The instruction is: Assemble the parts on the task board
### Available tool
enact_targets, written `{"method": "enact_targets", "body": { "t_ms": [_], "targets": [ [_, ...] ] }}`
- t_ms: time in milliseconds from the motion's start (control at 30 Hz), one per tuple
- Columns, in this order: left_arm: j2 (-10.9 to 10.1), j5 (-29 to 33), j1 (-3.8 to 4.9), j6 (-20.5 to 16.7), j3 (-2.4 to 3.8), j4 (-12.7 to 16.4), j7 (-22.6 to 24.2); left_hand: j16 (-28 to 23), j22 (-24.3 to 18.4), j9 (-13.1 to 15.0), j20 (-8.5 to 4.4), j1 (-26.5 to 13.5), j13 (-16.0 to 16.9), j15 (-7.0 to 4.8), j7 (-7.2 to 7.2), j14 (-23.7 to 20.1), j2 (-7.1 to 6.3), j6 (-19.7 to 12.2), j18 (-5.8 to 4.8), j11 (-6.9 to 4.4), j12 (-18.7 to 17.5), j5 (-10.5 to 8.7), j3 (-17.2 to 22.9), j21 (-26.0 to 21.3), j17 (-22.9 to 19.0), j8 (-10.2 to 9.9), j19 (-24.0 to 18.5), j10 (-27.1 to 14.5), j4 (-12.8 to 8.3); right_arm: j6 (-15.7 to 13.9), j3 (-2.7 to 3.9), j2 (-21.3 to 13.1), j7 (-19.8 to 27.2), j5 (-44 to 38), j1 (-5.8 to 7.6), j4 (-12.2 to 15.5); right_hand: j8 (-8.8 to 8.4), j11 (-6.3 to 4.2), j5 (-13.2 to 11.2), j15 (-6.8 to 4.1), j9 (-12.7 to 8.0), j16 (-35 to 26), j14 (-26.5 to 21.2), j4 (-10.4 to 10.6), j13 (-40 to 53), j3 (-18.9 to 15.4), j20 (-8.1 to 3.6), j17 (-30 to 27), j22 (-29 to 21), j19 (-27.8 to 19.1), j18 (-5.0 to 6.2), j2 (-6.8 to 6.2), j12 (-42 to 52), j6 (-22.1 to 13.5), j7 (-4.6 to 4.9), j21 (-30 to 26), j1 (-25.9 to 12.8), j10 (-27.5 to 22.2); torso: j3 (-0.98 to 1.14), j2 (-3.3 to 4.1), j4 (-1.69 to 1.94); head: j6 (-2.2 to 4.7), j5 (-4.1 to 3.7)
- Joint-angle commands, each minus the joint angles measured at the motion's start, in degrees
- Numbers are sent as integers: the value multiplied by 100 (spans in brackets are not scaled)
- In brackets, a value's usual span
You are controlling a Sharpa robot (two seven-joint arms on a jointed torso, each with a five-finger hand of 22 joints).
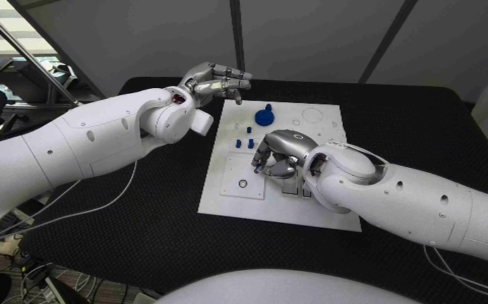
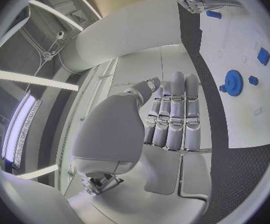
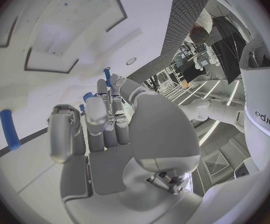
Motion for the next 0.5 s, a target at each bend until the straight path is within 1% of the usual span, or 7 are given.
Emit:
{"method": "enact_targets", "body": {
  "t_ms": [33, 133, 300, 500],
  "targets": [
    [9, 31, 11, 70, 4, -7, 10, -30, -8, -7, -2, 4, 5, 22, 42, 13, 46, 5, -75, 10, -19, 12, -15, -19, -6, -23, -37, -22, -33, 48, -3, 16, 5, -41, 2, 0, 20, 25, 29, -33, 7, 13, 115, -40, -9, -4, -41, 3, 565, 139, -114, 24, -32, -9, 41, 34, -14, -12, 0, 1, -1, -8, 6],
    [11, 31, 11, 78, 4, -10, 3, -39, -12, -7, 0, -1, 8, 24, 43, 17, 55, 5, -75, 11, -20, 9, -18, -25, -10, -25, -39, -25, -28, 57, -3, 24, -5, -41, 0, -5, 13, 28, 25, -29, 8, 18, 115, -36, -10, -7, -38, 3, 563, 137, -113, 32, -36, -13, 43, 33, -24, -16, 1, 1, 0, -16, 4],
    [7, 31, 11, 84, 4, -9, -6, -39, -12, -7, 0, -1, 8, 24, 43, 17, 55, 5, -75, 11, -20, 9, -18, -25, -10, -25, -39, -25, -28, 118, -3, 36, -60, -58, -2, -28, 13, 28, 25, -29, 8, 18, 115, -36, -10, -7, -38, 3, 563, 137, -113, 32, -36, -13, 43, 33, -24, -16, -4, 1, -1, -22, 4],
    [0, 31, 11, 92, 4, -6, -12, -39, -12, -7, 0, -1, 8, 24, 43, 17, 55, 5, -75, 11, -20, 9, -18, -25, -10, -25, -39, -25, -28, 301, -4, 65, -174, -143, -2, -94, 9, 30, 24, -28, 9, 15, 114, -33, -11, -8, -37, -4, 544, 126, -108, 38, -39, -16, 45, 16, -30, -18, -3, 0, 2, -25, 10]
  ]
}}
